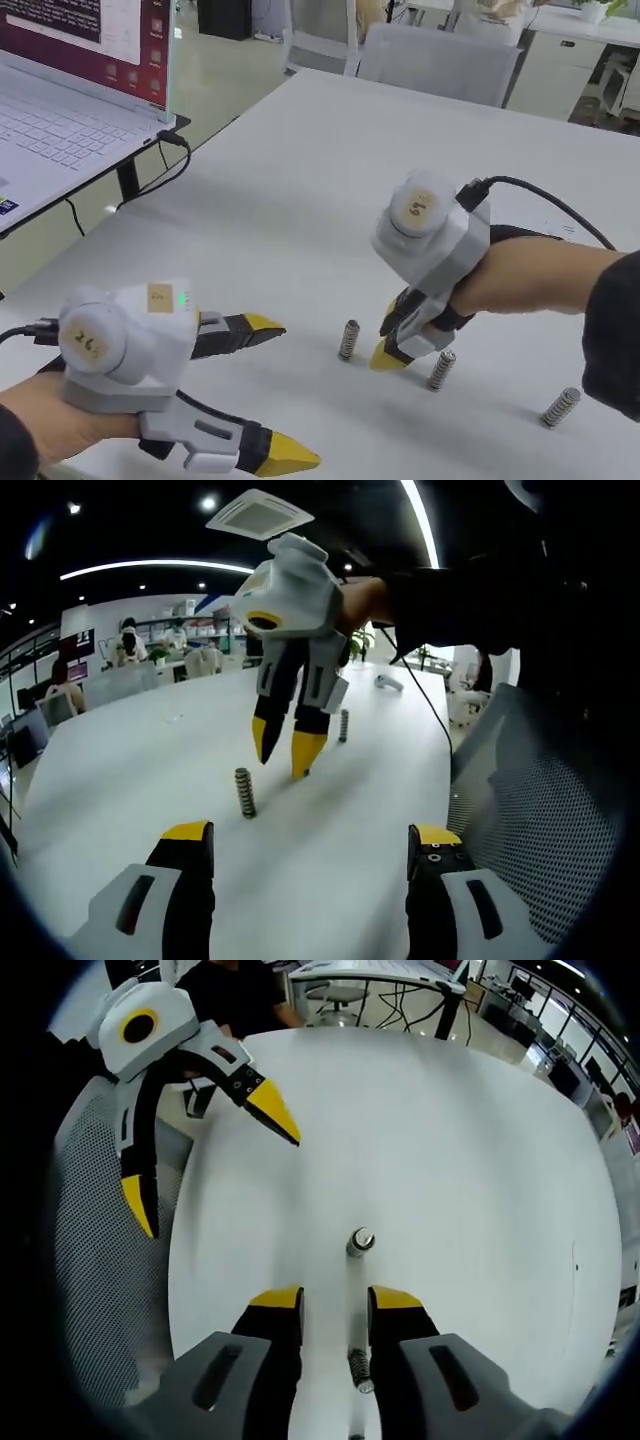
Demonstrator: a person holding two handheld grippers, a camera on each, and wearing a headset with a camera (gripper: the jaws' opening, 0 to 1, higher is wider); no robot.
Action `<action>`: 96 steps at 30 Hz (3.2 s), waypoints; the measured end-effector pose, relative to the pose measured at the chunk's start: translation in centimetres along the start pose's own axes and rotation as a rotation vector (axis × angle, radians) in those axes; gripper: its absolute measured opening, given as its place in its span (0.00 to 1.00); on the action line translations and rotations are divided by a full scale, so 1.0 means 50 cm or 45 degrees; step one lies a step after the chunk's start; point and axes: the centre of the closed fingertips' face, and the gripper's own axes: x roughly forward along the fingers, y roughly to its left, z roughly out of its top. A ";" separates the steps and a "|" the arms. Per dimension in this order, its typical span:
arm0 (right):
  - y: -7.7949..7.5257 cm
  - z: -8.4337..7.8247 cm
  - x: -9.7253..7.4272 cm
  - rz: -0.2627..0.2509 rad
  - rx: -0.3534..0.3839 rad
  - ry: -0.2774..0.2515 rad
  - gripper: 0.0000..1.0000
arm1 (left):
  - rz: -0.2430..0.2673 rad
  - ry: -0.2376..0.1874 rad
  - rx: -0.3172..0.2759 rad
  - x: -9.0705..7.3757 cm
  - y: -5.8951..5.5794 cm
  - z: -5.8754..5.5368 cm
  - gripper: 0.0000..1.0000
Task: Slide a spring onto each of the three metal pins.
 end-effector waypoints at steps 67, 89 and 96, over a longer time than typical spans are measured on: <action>0.144 -0.178 -0.163 -0.212 0.400 -0.786 0.60 | -0.050 -0.007 -0.024 0.018 -0.045 0.016 0.81; 0.116 -0.277 -0.221 -0.433 0.523 -0.921 0.74 | -0.040 -0.018 -0.046 0.018 -0.044 0.020 0.85; 0.111 -0.293 -0.228 -0.494 0.534 -0.971 0.81 | -0.034 -0.022 -0.052 0.018 -0.042 0.020 0.85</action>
